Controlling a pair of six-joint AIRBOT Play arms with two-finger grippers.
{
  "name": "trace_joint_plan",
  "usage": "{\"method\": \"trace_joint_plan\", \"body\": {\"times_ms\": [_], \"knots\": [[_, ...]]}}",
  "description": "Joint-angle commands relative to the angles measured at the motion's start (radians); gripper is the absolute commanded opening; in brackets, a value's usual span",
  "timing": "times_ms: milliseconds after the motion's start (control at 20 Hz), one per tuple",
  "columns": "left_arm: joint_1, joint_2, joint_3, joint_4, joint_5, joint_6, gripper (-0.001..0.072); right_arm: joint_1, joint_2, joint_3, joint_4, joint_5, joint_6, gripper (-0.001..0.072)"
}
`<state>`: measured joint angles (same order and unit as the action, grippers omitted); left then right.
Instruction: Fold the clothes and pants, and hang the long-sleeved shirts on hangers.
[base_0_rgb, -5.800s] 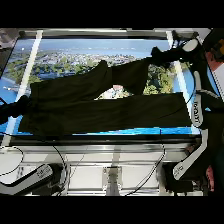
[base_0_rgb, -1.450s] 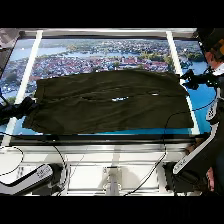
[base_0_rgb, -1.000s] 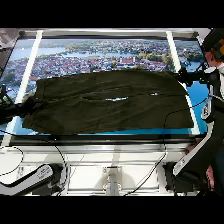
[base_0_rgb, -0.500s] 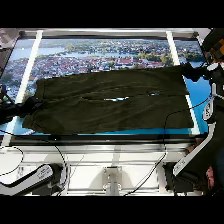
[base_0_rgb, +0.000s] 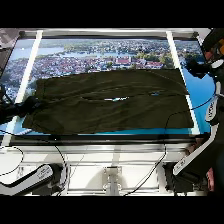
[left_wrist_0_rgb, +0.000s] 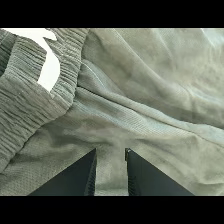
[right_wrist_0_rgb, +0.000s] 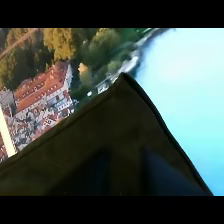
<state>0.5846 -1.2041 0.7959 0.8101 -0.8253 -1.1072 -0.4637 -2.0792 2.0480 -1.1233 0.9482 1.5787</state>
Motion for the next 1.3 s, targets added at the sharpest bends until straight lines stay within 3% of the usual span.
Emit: {"method": "trace_joint_plan", "body": {"times_ms": [0, 50, 300, 400, 550, 900, 950, 1000, 1050, 1100, 1150, 1250], "knots": [[0.001, 0.000, 0.000, -0.003, 0.014, 0.000, 0.0089, -0.048, 0.060, 0.000, -0.009, 0.157, -0.022, 0.0021], [0.001, 0.000, 0.000, -0.003, 0.014, 0.001, 0.0053, -0.068, 0.077, 0.000, -0.008, 0.226, -0.043, 0.0021], [0.001, 0.009, -0.001, 0.080, 0.013, -0.005, 0.0050, -0.116, 0.111, -0.020, 0.057, 0.481, -0.128, 0.0017], [0.005, 0.033, -0.001, 0.180, -0.005, -0.057, 0.0050, -0.116, 0.136, -0.086, 0.089, 0.500, -0.164, 0.0017], [0.066, 0.091, -0.014, 0.265, -0.105, -0.056, 0.0050, -0.115, 0.189, -0.233, 0.166, 0.502, -0.229, 0.0017], [0.461, 0.275, -0.184, 0.264, -0.305, -0.056, 0.0052, -0.115, 0.402, -0.632, 0.373, 0.438, -0.409, 0.0018], [0.504, 0.273, -0.211, 0.263, -0.305, -0.056, 0.0077, -0.113, 0.410, -0.645, 0.390, 0.455, -0.410, 0.0019], [0.526, 0.269, -0.236, 0.261, -0.272, -0.056, 0.0237, -0.111, 0.411, -0.643, 0.394, 0.463, -0.408, 0.0022], [0.528, 0.261, -0.252, 0.246, -0.235, -0.056, 0.0487, -0.109, 0.411, -0.639, 0.397, 0.466, -0.388, 0.0023], [0.523, 0.246, -0.257, 0.231, -0.226, -0.056, 0.0583, -0.109, 0.412, -0.639, 0.405, 0.466, -0.355, 0.0044], [0.517, 0.231, -0.257, 0.229, -0.202, -0.056, 0.0582, -0.109, 0.412, -0.639, 0.429, 0.471, -0.322, 0.0117], [0.517, 0.201, -0.257, 0.229, -0.144, -0.056, 0.0575, -0.109, 0.413, -0.639, 0.484, 0.484, -0.283, 0.0406]]}}
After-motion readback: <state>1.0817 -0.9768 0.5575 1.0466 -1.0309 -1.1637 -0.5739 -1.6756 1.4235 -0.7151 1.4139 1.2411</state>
